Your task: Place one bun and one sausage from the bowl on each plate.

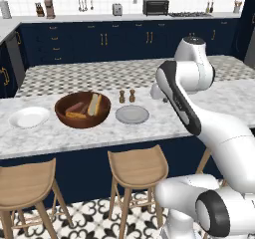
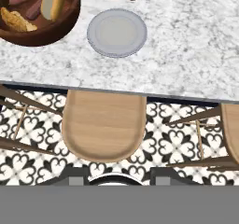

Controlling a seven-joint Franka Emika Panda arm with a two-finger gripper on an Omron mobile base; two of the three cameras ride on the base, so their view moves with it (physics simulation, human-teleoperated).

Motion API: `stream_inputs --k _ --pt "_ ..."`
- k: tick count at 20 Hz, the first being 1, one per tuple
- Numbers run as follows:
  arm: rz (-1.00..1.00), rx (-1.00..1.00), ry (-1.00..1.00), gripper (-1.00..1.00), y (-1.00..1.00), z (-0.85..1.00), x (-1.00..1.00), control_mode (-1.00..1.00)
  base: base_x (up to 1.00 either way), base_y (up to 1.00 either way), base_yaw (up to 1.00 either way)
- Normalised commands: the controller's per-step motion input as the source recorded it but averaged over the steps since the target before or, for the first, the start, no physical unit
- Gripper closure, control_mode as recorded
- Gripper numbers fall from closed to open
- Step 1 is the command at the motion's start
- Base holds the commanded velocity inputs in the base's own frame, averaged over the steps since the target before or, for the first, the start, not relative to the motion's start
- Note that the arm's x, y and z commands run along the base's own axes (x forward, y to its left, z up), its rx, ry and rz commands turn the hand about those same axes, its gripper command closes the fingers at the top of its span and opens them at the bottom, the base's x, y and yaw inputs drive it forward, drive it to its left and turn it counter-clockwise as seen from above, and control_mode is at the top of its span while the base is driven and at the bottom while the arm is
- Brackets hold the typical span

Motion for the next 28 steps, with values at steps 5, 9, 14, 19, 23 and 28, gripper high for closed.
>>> stream_inputs --k 5,9,14,19,23,28 --pt "0.00 0.00 -0.07 -1.00 0.17 0.00 -0.39 -1.00 0.00 0.00 0.00" --pt "0.00 0.00 0.00 -1.00 0.00 0.00 0.00 1.00 0.04 1.00 0.00" --pt "0.00 0.00 0.00 -1.00 0.00 0.00 0.00 1.00 0.54 0.87 -0.09" --pt "0.00 0.00 0.00 -1.00 0.00 0.00 0.00 1.00 0.79 0.55 -0.09" --pt "0.00 0.00 0.00 -1.00 0.00 0.00 0.00 1.00 0.18 0.73 -0.07" --pt "0.00 0.00 0.00 -1.00 0.00 0.00 0.00 1.00 0.50 0.35 0.00"
